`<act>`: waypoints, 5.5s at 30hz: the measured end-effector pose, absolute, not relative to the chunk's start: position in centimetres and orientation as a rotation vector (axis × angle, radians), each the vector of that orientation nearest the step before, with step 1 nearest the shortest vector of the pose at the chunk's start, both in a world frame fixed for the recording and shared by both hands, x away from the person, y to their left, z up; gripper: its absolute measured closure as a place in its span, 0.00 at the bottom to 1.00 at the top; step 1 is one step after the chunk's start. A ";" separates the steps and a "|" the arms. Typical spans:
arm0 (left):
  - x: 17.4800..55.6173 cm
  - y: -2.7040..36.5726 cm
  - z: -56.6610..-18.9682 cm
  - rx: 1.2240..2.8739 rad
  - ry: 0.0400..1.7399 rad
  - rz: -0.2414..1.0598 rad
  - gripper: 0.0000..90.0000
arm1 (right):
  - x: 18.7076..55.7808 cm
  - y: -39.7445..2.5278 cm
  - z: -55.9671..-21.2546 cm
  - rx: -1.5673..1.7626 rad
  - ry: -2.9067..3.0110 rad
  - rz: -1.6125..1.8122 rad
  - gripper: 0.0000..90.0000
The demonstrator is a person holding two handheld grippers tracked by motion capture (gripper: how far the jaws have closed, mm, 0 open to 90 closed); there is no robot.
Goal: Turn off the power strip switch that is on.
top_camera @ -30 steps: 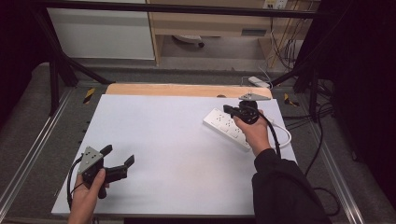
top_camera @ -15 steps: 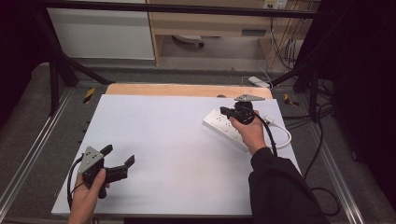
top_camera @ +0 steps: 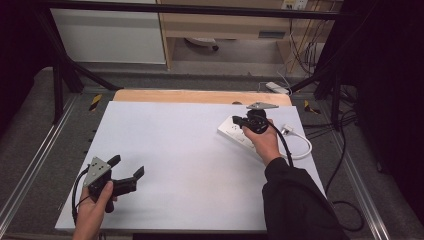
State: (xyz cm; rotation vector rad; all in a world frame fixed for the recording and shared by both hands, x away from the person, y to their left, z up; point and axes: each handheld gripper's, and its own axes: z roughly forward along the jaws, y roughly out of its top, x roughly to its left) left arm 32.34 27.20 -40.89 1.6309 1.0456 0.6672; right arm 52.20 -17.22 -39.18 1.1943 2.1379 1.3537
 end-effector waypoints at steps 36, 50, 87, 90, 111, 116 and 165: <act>32.3 27.2 -40.9 1.639 1.039 0.675 0.05 | 52.8 -16.3 -40.7 1.235 2.166 1.320 1.00; 32.3 27.1 -40.9 1.637 1.040 0.674 0.05 | 52.9 -15.7 -41.3 1.246 2.183 1.291 1.00; 32.3 27.1 -40.9 1.641 1.035 0.676 0.06 | 53.5 -15.0 -42.8 1.302 2.209 1.204 1.00; 32.3 27.1 -40.9 1.640 1.034 0.675 0.06 | 53.5 -15.0 -43.0 1.307 2.214 1.192 1.00; 32.3 27.2 -40.8 1.641 1.034 0.676 0.05 | 54.0 -14.8 -43.3 1.307 2.223 1.170 1.00; 32.3 27.1 -40.9 1.641 1.033 0.675 0.05 | 54.0 -14.9 -43.3 1.306 2.226 1.166 1.00; 32.4 27.2 -40.9 1.640 1.037 0.674 0.05 | 54.2 -14.2 -42.7 1.218 2.294 1.159 1.00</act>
